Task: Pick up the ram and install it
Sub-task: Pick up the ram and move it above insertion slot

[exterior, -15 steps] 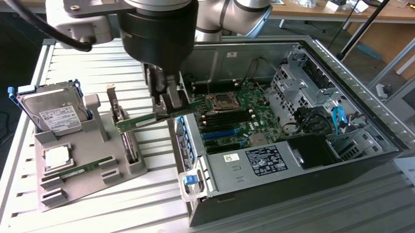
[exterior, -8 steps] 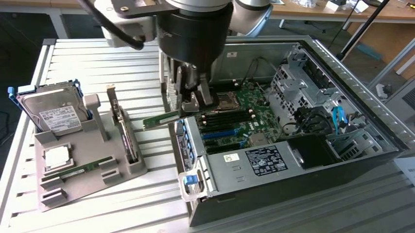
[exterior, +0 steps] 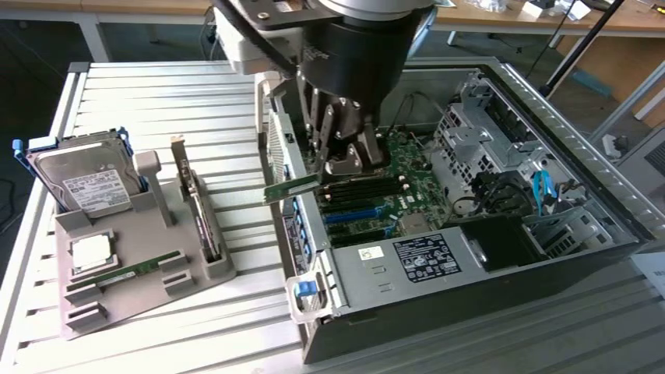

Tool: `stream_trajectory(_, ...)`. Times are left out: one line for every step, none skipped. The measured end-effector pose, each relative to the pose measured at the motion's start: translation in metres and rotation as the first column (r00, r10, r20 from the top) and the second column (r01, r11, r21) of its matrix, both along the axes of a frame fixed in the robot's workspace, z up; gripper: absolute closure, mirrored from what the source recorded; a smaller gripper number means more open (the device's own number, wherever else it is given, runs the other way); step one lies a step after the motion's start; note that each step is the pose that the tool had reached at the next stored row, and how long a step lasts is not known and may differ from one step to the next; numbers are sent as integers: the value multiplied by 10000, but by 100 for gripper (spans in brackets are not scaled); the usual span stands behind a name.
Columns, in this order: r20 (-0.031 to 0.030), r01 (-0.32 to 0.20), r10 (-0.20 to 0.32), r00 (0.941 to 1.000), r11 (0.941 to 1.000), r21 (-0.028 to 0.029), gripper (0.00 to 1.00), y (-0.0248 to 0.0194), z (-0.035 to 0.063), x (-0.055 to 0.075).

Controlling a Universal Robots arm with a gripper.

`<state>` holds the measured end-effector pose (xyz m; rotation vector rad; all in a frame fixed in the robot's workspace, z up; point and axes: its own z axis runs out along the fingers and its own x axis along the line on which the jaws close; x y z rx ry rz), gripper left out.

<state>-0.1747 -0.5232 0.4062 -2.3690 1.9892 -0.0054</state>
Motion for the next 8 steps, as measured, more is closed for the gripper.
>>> stream_trajectory(0,-1,1,10000,10000,0,87,0,-1,41)
stream_trajectory(-1,-1,1,10000,10000,0,87,0,-1,106)
stream_trajectory(0,-1,1,10000,10000,0,87,0,-1,148)
stream_trajectory(0,0,0,10000,10000,-1,87,0,-1,185)
stream_trajectory(0,0,0,10000,10000,0,87,0,-2,228)
stream_trajectory(0,-1,1,10000,10000,0,87,0,-2,266)
stream_trajectory(0,-1,1,10000,10000,0,87,0,-2,309)
stream_trajectory(0,0,0,10000,10000,0,87,0,-3,353)
